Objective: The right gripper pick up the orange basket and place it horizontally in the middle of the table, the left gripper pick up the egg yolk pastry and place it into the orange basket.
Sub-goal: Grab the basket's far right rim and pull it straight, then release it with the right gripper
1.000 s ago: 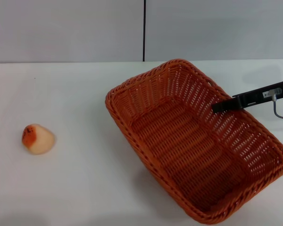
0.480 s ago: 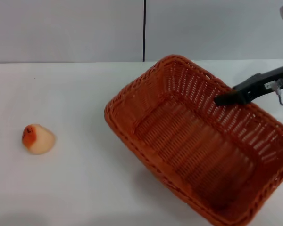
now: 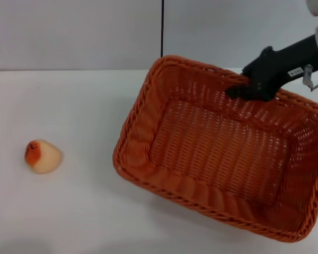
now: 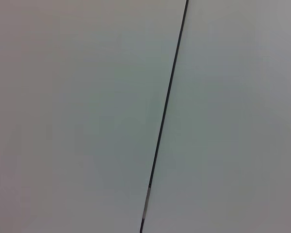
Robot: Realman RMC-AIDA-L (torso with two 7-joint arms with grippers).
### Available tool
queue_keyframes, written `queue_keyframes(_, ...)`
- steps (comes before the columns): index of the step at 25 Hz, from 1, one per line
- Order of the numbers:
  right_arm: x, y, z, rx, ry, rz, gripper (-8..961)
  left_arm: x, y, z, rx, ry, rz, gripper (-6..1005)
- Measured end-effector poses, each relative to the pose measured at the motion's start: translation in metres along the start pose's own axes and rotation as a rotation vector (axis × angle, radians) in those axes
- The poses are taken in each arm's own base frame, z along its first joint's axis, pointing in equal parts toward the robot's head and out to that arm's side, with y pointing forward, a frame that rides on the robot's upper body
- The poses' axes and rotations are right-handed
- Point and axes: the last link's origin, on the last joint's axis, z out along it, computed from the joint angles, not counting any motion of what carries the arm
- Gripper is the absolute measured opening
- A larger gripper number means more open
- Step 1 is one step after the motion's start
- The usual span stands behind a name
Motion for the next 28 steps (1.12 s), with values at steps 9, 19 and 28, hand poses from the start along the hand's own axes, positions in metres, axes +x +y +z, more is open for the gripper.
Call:
queue_keyframes(9,-0.015,-0.001,0.012,0.011,0.029,-0.329,149,0.007,0.003,-0.03,-0.001,0.023,0.011,846)
queue_keyframes(19,-0.019,0.006,0.032,-0.042,-0.091,-0.47,150,0.01,0.012,-0.045,-0.017,0.051,-0.009,847)
queue_keyframes(28,-0.009,0.013,0.046,-0.08,-0.085,-0.455,150,0.007,0.018,-0.044,-0.034,0.049,-0.032,846)
